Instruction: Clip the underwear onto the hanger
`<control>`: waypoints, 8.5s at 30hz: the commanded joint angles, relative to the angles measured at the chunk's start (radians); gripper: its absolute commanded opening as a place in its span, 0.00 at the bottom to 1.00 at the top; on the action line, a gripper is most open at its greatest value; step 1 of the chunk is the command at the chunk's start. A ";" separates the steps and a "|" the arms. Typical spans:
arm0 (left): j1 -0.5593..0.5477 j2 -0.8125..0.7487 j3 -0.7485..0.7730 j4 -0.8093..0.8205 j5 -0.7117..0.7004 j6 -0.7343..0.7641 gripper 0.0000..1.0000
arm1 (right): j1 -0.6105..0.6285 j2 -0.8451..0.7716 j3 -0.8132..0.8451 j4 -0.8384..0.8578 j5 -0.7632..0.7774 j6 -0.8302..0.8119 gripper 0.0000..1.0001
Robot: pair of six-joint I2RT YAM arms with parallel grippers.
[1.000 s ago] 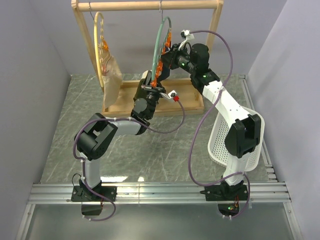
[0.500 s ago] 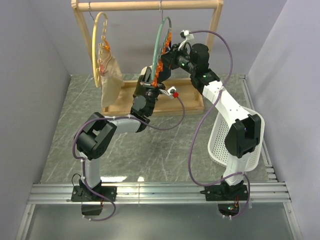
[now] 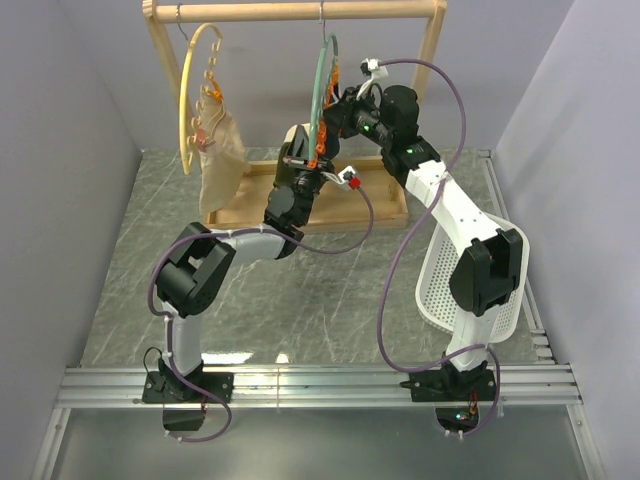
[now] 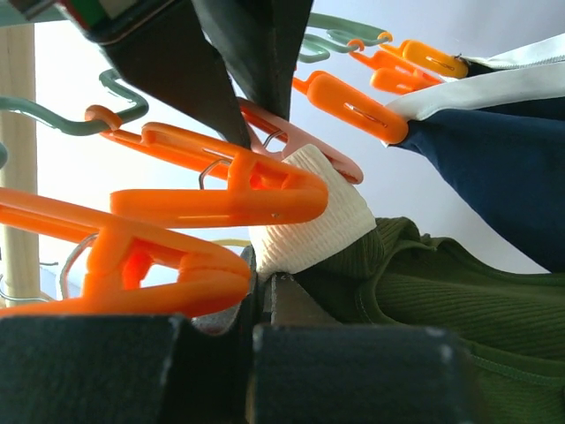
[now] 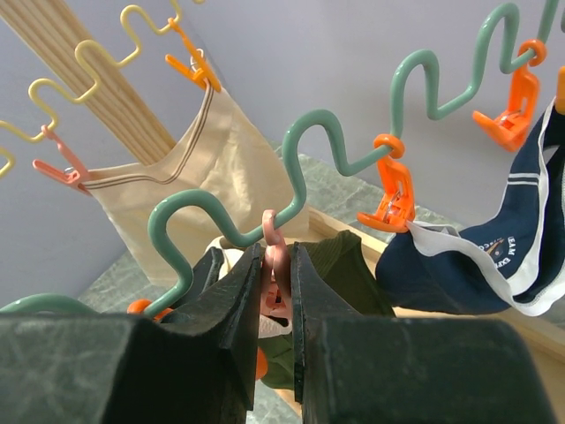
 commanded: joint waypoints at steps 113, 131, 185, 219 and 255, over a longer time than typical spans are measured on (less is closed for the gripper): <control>0.466 -0.827 -0.388 -0.952 1.213 -1.420 0.81 | -0.112 -0.568 -0.415 -0.210 -0.313 -0.168 0.63; 0.207 -0.676 -0.298 -0.559 0.968 -1.474 0.72 | -0.109 -0.498 -0.372 -0.061 -0.417 -0.110 0.59; 0.159 -0.496 -0.120 -0.513 1.044 -1.478 0.23 | -0.026 -0.387 -0.226 -0.178 -0.619 -0.421 0.68; 0.171 -0.461 -0.075 -0.554 1.175 -1.482 0.20 | -0.010 -0.335 -0.186 -0.172 -0.644 -0.517 0.63; 0.438 -0.576 -0.518 -0.823 0.900 -1.947 0.75 | -0.017 -0.317 -0.162 -0.011 -0.555 -0.227 0.00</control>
